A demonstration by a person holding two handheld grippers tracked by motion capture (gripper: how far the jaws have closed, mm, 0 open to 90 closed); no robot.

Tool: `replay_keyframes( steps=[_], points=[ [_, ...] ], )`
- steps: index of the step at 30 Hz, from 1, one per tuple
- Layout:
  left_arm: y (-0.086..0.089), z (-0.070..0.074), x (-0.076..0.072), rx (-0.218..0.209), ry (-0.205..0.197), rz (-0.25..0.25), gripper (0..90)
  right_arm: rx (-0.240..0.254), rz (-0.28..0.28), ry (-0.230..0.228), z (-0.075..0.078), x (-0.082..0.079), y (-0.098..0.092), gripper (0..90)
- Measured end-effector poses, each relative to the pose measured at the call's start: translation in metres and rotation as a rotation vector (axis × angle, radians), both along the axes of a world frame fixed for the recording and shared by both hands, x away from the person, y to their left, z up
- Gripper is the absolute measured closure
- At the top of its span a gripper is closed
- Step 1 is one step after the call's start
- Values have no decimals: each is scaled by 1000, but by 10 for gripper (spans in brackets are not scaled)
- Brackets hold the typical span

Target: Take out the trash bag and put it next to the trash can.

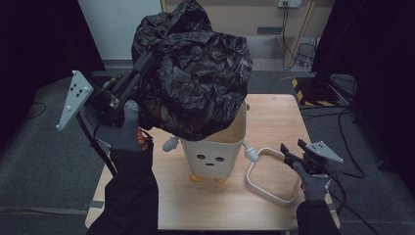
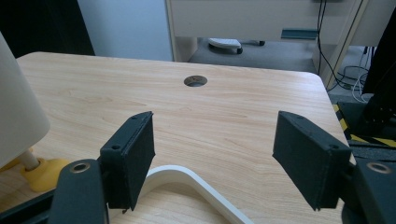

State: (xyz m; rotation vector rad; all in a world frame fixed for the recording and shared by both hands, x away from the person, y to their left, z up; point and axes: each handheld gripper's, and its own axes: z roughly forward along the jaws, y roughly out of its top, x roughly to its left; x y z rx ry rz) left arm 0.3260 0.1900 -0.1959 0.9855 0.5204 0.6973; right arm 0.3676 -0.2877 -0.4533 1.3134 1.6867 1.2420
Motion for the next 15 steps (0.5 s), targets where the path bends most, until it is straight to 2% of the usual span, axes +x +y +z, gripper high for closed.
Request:
replay_keyframes(
  steps=[4,15],
  points=[
    [4,5,-3,5,-14,16,865,-1,2,-1,-1,0,0,291],
    [17,5,-4,-1,-11,50,864,-7,-5,1,-3,1,0,291]
  ],
)
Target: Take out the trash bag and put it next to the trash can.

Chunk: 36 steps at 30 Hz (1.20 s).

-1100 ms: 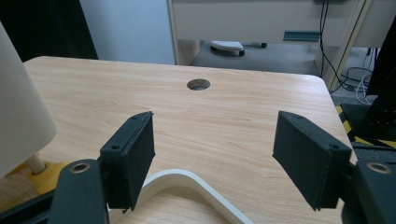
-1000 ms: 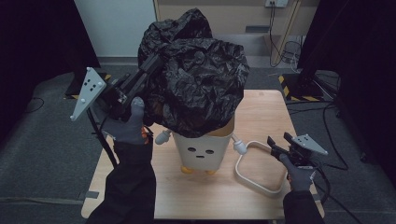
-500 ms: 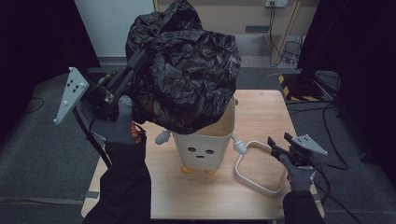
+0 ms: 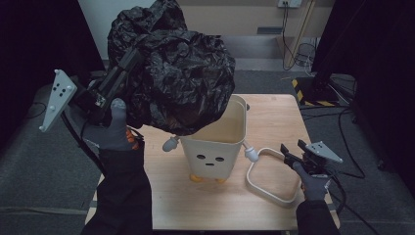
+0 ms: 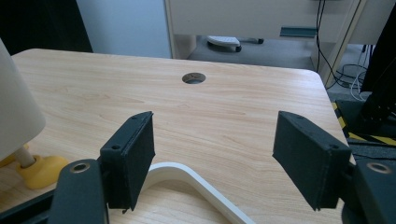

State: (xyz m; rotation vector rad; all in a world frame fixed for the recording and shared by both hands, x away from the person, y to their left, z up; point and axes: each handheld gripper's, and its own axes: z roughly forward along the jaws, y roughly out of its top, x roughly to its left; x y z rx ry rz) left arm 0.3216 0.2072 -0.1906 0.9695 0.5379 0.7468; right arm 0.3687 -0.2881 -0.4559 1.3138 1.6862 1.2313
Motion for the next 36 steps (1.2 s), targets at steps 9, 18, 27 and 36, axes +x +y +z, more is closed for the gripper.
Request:
replay_keyframes(
  steps=[9,18,27,36],
  points=[
    [15,-8,2,5,21,49,863,-2,-6,11,-2,0,-1,291],
    [32,-14,1,6,42,101,862,-5,-7,18,-6,1,-1,292],
    [44,-30,11,14,97,135,862,-21,-7,28,-7,0,-2,292],
    [60,-44,18,40,149,192,860,-14,-4,30,-9,1,-2,293]
  ],
)
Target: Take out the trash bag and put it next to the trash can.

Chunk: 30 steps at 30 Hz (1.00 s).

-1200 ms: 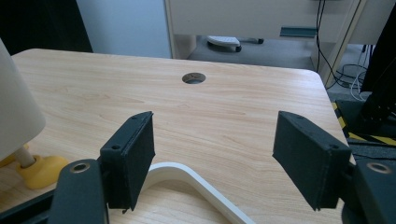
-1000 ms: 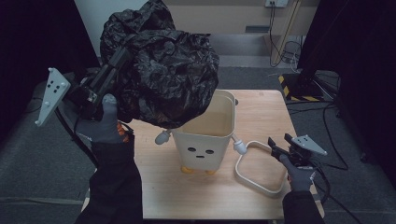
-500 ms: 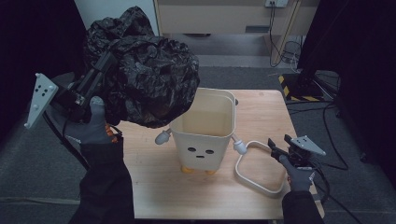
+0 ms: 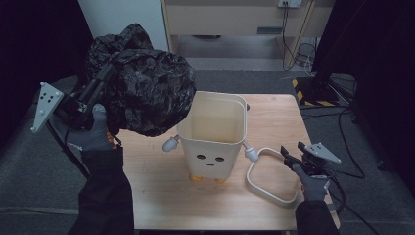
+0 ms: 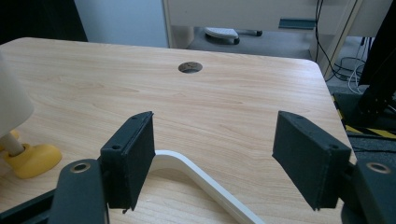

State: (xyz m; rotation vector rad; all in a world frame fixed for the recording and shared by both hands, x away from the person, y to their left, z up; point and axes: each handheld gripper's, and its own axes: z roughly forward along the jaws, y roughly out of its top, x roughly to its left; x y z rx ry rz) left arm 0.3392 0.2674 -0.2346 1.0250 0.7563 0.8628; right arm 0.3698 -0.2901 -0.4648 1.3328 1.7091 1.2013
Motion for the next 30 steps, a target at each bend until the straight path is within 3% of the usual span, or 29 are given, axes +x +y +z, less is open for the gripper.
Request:
replay_keyframes(
  steps=[7,8,10,13,17,30],
  points=[
    [13,-17,7,4,55,38,860,-10,-3,9,-1,0,-1,294],
    [13,-21,6,-12,94,41,859,-14,-3,12,-1,0,-1,295],
    [16,-27,9,-11,106,49,859,-9,-5,12,-3,0,-1,296],
    [20,-33,11,2,120,60,859,-12,-5,15,-4,0,-2,295],
    [26,-51,20,17,172,81,859,-29,-9,20,-5,0,-3,294],
    [35,-87,35,49,282,106,855,-30,-12,25,-8,0,-5,296]
  ],
)
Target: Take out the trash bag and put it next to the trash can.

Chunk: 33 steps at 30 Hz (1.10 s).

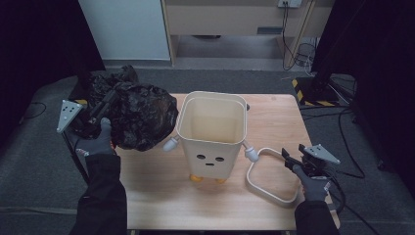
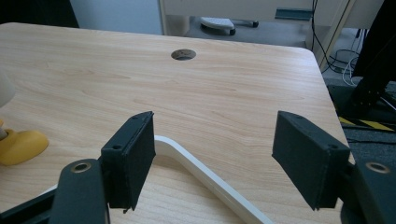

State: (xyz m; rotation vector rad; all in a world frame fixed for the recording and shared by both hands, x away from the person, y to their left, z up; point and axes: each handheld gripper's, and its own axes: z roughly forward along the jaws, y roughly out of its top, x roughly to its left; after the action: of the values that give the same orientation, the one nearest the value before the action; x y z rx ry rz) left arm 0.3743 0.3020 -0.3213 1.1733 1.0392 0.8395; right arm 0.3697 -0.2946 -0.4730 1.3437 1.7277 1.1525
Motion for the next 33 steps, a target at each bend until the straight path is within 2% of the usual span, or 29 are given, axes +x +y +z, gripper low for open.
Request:
replay_keyframes(
  steps=[13,17,22,27,33],
  points=[
    [-1,-41,14,57,118,-3,852,8,3,22,-3,-1,-2,304],
    [0,-49,18,72,143,6,851,20,8,16,-3,-1,-2,257],
    [9,-45,17,64,135,27,851,45,21,26,-6,0,-4,223],
    [15,-35,14,69,113,44,851,31,19,31,-7,0,-4,223],
    [18,-35,14,93,125,56,849,14,21,47,-8,0,-3,247]
  ],
)
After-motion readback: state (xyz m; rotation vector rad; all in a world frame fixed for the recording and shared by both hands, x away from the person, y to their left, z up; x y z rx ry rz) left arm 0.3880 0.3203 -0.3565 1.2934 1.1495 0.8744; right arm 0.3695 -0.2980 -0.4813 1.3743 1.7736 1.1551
